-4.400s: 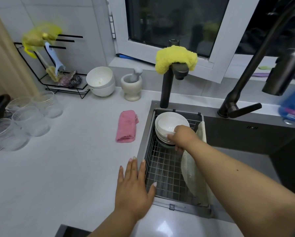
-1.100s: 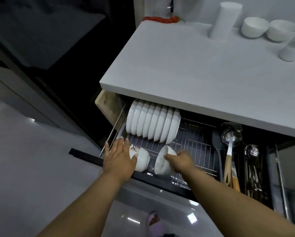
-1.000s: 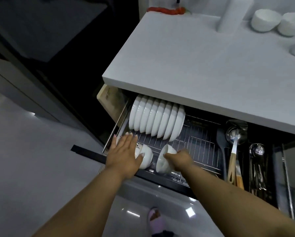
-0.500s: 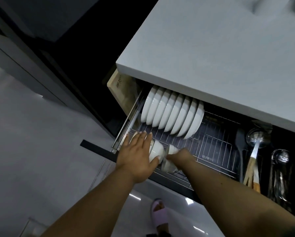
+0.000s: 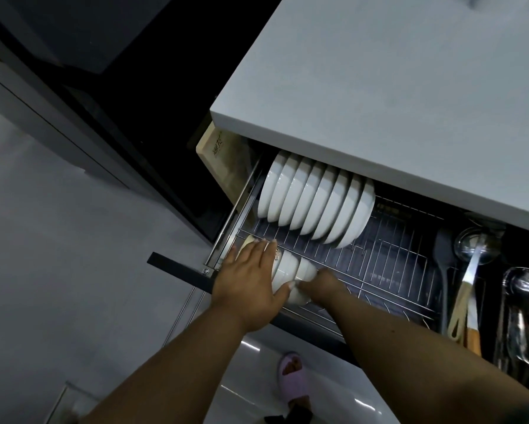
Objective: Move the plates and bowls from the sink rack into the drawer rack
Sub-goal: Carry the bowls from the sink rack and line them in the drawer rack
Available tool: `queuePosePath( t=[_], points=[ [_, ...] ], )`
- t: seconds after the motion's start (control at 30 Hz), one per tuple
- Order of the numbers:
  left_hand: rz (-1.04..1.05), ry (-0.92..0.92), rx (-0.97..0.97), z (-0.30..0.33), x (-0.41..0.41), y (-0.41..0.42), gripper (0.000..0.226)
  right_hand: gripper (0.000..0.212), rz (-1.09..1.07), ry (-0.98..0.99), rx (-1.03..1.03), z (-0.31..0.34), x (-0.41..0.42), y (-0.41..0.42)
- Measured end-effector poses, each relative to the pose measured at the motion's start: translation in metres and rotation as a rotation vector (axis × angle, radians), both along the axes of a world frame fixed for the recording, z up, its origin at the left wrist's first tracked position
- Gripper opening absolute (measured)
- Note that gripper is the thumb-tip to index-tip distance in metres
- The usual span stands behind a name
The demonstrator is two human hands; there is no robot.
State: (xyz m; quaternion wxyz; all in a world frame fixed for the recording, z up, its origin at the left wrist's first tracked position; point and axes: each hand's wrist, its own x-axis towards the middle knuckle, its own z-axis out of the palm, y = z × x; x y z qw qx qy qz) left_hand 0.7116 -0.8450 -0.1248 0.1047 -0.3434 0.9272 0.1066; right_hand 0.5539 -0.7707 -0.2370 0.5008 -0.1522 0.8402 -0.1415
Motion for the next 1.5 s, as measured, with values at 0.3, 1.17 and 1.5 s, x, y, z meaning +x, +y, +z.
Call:
queuePosePath(
  t=[0.3,1.17,1.5],
  points=[
    [0.028,-0.057,0.064,0.000,-0.002,-0.001,0.090,0.056,0.014,0.082,-0.078,0.054,-0.016,0.020],
    [-0.296,0.115,0.439,0.071,-0.236,0.231,0.045,0.029,-0.530,0.653,-0.377,0.226,-0.154,0.361],
    [-0.543,0.182,0.448,0.095,-0.341,0.401,0.020,0.024,-0.739,0.827,-0.383,0.257,-0.206,0.544]
  ],
)
